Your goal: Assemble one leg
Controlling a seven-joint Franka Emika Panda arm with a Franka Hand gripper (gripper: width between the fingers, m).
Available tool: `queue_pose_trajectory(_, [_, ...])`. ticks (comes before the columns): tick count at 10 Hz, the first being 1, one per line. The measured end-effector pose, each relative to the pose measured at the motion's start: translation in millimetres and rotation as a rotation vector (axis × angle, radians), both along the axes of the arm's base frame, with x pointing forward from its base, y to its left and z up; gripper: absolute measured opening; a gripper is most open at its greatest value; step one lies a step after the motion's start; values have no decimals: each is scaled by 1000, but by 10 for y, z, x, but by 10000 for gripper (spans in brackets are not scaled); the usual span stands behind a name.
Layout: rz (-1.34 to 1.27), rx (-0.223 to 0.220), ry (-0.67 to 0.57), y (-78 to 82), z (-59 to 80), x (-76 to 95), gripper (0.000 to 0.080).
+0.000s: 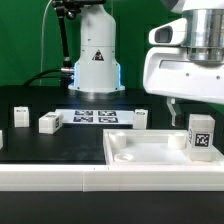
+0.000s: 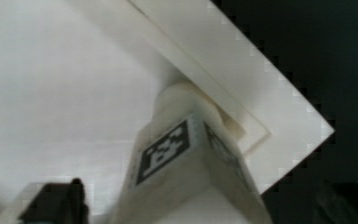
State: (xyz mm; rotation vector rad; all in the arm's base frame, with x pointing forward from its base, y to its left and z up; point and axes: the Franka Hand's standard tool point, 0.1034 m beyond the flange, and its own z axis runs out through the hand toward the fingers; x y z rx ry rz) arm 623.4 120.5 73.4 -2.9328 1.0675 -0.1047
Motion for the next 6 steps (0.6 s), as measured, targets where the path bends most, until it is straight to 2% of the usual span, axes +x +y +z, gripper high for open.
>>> queue_pose_trajectory(6, [439, -32, -6, 13, 19, 21, 649])
